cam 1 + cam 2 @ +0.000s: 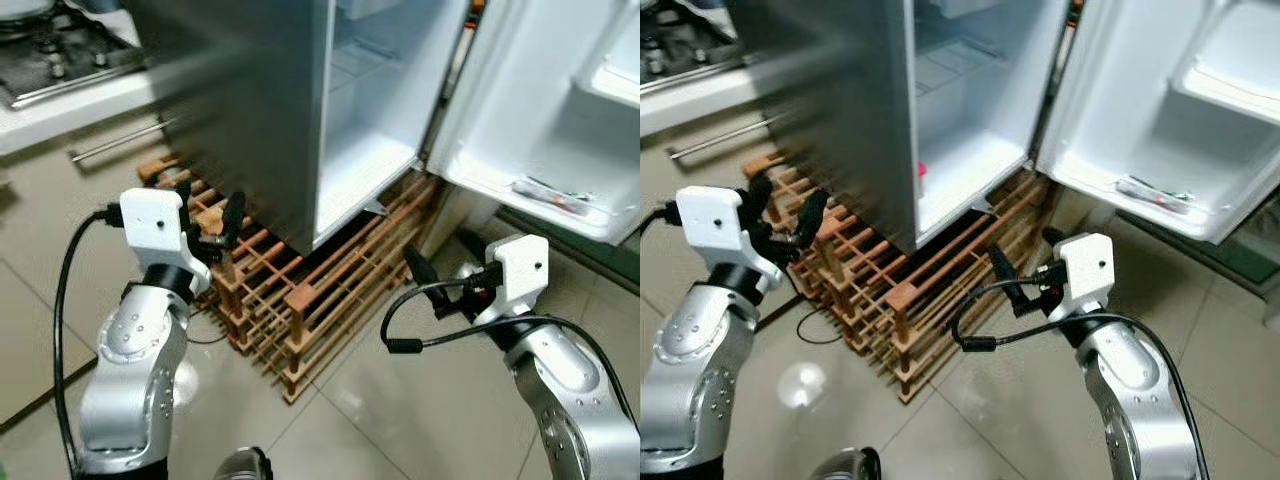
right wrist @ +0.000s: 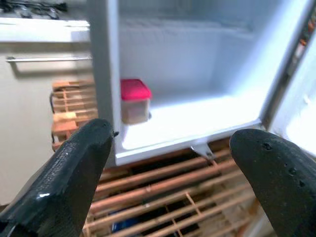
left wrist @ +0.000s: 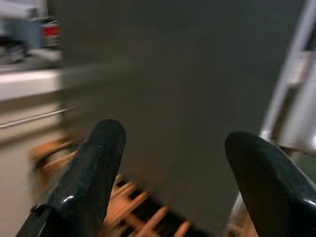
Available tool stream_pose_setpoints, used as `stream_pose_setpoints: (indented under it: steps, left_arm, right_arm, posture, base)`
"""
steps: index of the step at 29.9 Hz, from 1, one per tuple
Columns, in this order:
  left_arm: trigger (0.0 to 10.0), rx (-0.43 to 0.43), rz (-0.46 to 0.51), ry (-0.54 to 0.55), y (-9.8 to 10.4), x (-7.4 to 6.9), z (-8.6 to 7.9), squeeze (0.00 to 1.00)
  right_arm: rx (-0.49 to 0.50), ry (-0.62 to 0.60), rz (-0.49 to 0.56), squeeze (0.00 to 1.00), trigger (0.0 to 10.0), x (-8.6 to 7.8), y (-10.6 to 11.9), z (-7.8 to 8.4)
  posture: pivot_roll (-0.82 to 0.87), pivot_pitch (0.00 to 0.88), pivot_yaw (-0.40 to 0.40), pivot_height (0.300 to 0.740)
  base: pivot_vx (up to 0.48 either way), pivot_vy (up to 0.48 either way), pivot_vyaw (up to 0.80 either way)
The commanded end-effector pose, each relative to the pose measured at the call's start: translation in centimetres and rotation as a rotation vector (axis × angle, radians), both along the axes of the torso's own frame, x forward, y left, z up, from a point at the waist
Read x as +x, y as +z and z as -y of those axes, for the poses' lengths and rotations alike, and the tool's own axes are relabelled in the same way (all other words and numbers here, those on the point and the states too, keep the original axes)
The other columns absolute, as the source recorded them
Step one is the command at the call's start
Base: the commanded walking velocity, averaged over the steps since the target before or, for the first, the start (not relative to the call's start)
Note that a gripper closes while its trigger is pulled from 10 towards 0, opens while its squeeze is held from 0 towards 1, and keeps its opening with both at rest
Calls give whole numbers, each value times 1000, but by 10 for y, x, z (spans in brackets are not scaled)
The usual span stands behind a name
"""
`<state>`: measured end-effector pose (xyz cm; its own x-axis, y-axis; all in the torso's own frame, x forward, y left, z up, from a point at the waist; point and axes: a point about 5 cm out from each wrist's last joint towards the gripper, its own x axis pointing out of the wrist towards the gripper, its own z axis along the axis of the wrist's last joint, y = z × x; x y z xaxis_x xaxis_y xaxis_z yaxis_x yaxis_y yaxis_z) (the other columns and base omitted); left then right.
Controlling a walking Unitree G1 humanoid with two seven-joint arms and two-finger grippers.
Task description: Restocking fridge
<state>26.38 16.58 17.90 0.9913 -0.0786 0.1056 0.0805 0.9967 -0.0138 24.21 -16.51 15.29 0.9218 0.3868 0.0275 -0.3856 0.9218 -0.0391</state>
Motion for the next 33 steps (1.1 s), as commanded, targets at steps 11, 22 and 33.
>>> stream_pose_setpoints:
  steps: [11,22,33]
  left_arm:
    - [10000,-17,-29,116,-9,21,13,0]
    - [10000,-2,-4,149,-6,25,8,0]
    - [10000,46,-14,324,-10,24,-12,0]
  right_arm:
    - [78,-15,21,165,10000,37,-1,-23]
    - [103,-277,154,173,10000,52,14,-4]
    - [98,-409,117,133,10000,57,3,7]
  posture:
    - [-23,17,-30,740]
    - [-21,7,-23,740]
    - [-21,0,-33,740]
  base:
    - [0,0,528]
    - [0,0,524]
    - [0,0,461]
